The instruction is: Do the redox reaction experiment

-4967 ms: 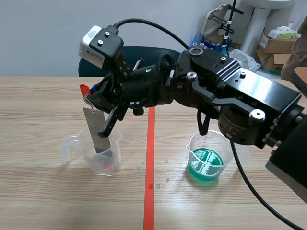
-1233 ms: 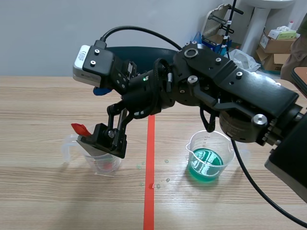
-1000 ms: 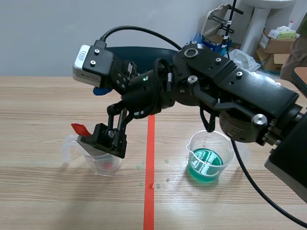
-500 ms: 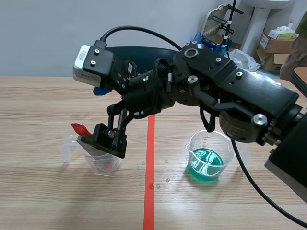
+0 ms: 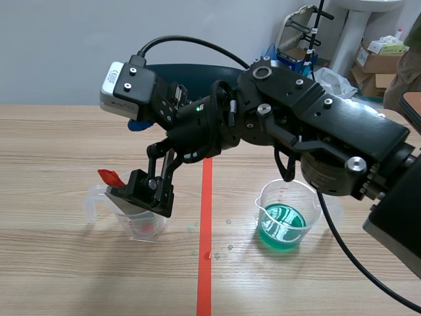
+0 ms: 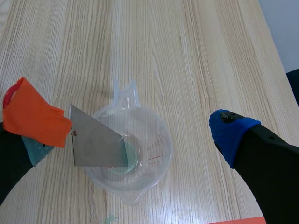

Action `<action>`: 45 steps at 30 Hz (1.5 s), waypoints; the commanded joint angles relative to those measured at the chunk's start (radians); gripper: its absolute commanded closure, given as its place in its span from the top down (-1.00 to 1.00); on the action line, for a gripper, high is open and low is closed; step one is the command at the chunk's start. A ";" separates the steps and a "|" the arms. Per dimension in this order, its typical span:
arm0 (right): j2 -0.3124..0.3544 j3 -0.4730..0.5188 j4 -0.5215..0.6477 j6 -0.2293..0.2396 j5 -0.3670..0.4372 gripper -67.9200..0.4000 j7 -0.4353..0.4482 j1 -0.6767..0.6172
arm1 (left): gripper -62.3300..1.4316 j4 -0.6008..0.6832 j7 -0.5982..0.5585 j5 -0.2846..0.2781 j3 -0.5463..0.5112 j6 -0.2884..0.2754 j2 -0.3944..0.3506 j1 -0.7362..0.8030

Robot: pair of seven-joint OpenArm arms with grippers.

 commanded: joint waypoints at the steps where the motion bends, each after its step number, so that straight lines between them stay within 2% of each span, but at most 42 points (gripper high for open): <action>1: -0.003 -0.002 0.012 0.008 0.008 1.00 0.014 0.012 | 1.00 0.008 -0.015 -0.009 0.003 0.002 0.003 0.001; 16: -0.003 -0.003 0.012 0.008 0.008 1.00 0.014 0.012 | 1.00 0.008 -0.015 -0.009 0.003 0.002 0.003 0.001; 35: 0.024 -0.066 0.012 0.008 0.007 1.00 0.026 -0.011 | 1.00 0.008 -0.015 -0.009 0.003 0.002 0.003 0.001; 45: 0.084 -0.066 0.019 0.008 0.007 1.00 0.150 -0.066 | 1.00 0.008 -0.015 -0.009 0.003 0.002 0.005 0.001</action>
